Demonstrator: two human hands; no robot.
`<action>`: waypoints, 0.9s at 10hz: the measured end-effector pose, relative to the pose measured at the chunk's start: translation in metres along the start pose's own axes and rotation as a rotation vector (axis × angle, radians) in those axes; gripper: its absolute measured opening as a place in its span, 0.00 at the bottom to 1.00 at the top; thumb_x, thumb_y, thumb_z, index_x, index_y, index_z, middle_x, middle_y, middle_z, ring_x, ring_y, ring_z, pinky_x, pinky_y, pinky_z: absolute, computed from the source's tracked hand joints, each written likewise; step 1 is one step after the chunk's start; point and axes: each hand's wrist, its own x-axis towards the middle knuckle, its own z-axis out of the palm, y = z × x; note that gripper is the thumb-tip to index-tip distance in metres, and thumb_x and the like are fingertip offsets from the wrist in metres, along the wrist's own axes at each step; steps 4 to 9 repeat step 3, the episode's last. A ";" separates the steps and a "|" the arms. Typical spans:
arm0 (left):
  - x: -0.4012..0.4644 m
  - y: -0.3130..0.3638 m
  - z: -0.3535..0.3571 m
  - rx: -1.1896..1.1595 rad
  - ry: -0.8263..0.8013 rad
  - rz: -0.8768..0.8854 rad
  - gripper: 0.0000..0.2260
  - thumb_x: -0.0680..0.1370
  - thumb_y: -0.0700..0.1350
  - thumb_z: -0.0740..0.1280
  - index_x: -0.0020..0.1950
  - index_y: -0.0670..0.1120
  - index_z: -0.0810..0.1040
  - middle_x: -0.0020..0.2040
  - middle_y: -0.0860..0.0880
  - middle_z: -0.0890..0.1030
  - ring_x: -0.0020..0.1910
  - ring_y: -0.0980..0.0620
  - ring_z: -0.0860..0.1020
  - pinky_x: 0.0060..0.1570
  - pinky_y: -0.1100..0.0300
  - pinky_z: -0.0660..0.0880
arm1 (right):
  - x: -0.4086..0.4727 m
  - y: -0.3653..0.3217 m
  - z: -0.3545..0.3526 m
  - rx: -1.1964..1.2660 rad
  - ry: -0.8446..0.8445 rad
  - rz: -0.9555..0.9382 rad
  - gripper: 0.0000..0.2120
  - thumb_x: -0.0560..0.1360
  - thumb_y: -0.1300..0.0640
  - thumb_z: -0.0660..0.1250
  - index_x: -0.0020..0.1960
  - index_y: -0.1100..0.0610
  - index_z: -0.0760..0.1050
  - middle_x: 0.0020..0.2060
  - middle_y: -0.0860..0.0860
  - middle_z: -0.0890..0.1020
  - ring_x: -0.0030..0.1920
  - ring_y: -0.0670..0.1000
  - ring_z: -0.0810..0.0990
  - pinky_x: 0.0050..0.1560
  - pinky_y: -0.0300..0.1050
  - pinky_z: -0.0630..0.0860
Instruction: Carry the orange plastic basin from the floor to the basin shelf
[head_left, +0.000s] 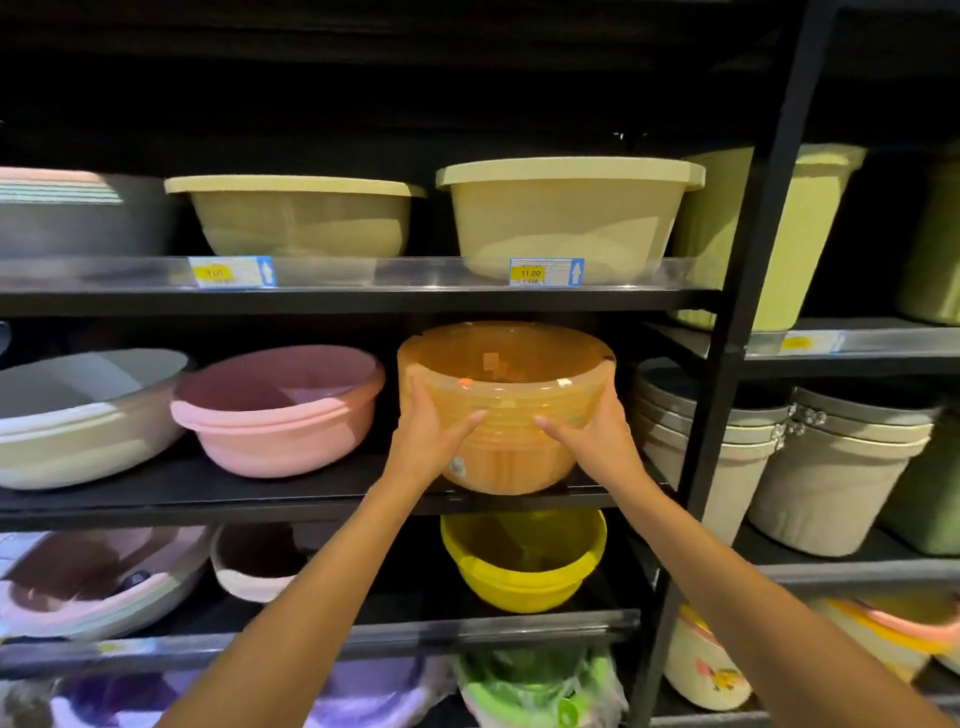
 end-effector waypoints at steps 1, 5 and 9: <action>0.014 0.005 -0.002 0.085 -0.011 -0.046 0.57 0.64 0.81 0.68 0.84 0.54 0.52 0.79 0.45 0.69 0.74 0.40 0.74 0.68 0.39 0.77 | 0.009 -0.003 0.010 -0.070 0.008 0.084 0.67 0.55 0.22 0.76 0.83 0.44 0.49 0.80 0.50 0.67 0.77 0.56 0.71 0.70 0.63 0.76; 0.007 0.030 -0.003 0.468 -0.059 -0.145 0.48 0.78 0.72 0.62 0.86 0.43 0.50 0.80 0.39 0.66 0.77 0.36 0.69 0.71 0.38 0.72 | -0.001 -0.034 0.014 -0.462 -0.055 0.201 0.58 0.69 0.25 0.69 0.85 0.55 0.49 0.81 0.58 0.65 0.79 0.64 0.66 0.72 0.65 0.72; 0.007 0.030 -0.003 0.468 -0.059 -0.145 0.48 0.78 0.72 0.62 0.86 0.43 0.50 0.80 0.39 0.66 0.77 0.36 0.69 0.71 0.38 0.72 | -0.001 -0.034 0.014 -0.462 -0.055 0.201 0.58 0.69 0.25 0.69 0.85 0.55 0.49 0.81 0.58 0.65 0.79 0.64 0.66 0.72 0.65 0.72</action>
